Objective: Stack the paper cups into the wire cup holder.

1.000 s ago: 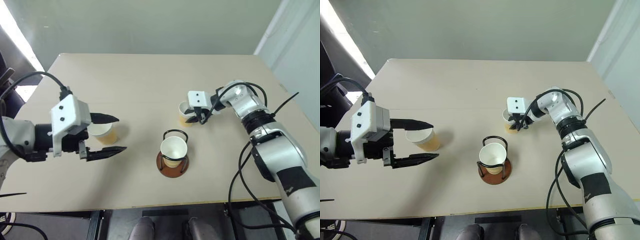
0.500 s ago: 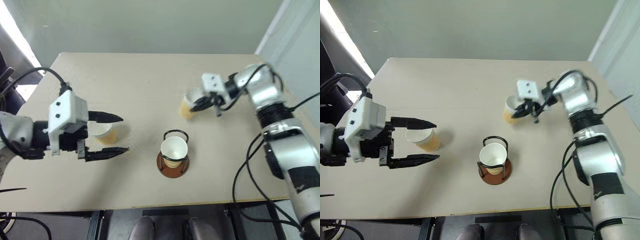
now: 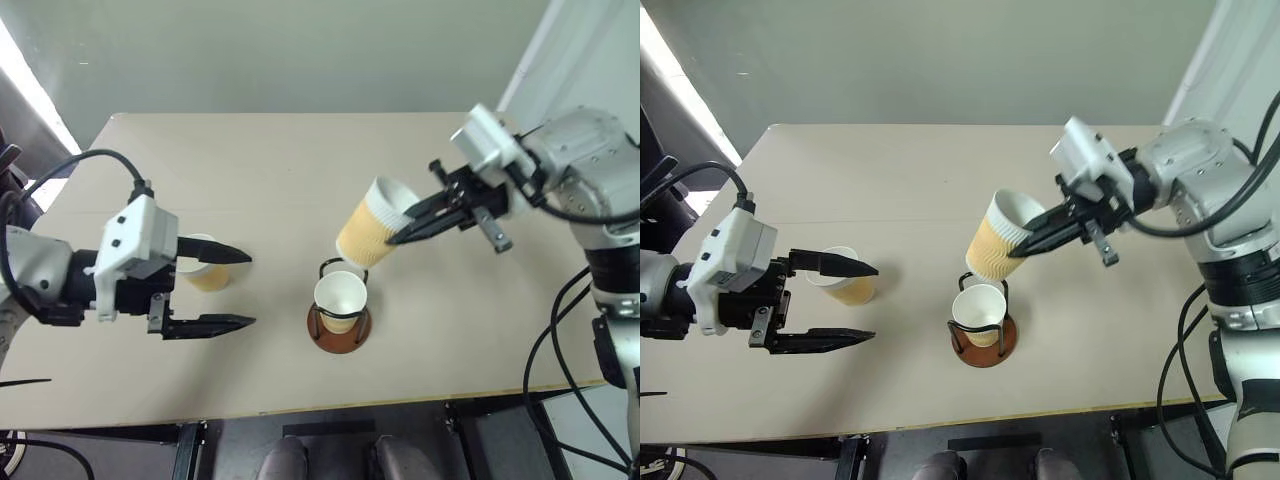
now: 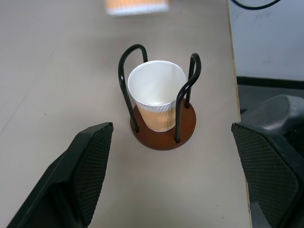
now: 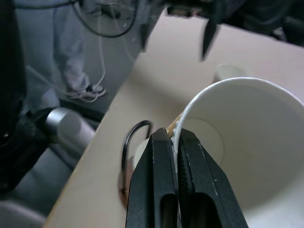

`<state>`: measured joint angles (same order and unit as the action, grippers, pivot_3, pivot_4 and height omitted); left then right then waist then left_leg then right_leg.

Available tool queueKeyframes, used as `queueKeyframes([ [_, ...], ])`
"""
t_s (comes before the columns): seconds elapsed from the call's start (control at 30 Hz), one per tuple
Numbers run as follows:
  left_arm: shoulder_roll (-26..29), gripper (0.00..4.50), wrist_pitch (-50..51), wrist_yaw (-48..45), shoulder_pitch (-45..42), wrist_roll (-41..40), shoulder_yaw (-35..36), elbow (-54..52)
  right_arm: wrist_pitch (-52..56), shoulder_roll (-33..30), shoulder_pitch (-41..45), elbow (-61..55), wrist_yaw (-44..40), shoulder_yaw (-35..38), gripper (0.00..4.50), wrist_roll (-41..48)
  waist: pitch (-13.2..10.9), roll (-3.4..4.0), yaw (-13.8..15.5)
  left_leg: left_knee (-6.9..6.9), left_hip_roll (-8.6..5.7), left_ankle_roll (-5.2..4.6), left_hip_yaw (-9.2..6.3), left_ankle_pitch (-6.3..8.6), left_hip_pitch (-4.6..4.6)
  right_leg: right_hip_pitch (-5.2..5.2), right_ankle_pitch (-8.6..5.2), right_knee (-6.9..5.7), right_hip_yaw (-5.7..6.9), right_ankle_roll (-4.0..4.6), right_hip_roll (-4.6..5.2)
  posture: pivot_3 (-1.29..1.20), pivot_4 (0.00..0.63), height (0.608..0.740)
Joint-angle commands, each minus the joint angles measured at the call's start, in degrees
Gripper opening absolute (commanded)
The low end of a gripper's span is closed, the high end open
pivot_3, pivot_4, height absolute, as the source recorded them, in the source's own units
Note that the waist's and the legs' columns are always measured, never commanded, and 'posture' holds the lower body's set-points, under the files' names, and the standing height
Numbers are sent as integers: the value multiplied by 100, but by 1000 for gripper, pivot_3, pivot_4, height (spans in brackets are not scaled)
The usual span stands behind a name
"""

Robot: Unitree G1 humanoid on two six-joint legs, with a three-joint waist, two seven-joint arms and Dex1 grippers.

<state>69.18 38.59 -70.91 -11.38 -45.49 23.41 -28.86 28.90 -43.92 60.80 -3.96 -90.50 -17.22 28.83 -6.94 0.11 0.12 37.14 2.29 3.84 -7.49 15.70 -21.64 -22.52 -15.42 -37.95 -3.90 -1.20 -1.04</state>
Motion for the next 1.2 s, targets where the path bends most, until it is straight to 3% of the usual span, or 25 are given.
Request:
queueKeyframes([
  [0.03,69,4266,-106,0,-104,51,44,-42,8,53,-27,-271,124,31,27,-164,-1,1,0,0,-1,-1,-1,0,-1,-1,0,0,0,0,0,0,150,740],
  [0.6,67,4266,-91,-12,63,222,209,-60,-49,340,-284,-445,65,-213,27,-501,0,0,4,-4,-2,-4,-5,3,-24,-17,0,9,1,0,0,0,150,740],
  [0.7,65,4266,-83,-11,71,226,223,-73,-67,350,-313,-393,70,-249,612,-610,0,0,4,-3,-3,-4,-5,3,-24,-17,0,10,1,0,0,0,150,740],
  [1.07,110,4266,-220,-30,151,455,308,96,17,326,-242,-258,140,-86,4449,-676,1,-1,4,-3,-3,-4,-5,3,-24,-17,0,9,1,0,0,0,150,740],
  [1.2,409,4266,-603,187,244,1419,193,678,367,288,-31,309,228,643,4479,-113,0,-1,8,-3,-2,-4,-7,3,-25,-20,0,9,1,0,1,0,150,740],
])
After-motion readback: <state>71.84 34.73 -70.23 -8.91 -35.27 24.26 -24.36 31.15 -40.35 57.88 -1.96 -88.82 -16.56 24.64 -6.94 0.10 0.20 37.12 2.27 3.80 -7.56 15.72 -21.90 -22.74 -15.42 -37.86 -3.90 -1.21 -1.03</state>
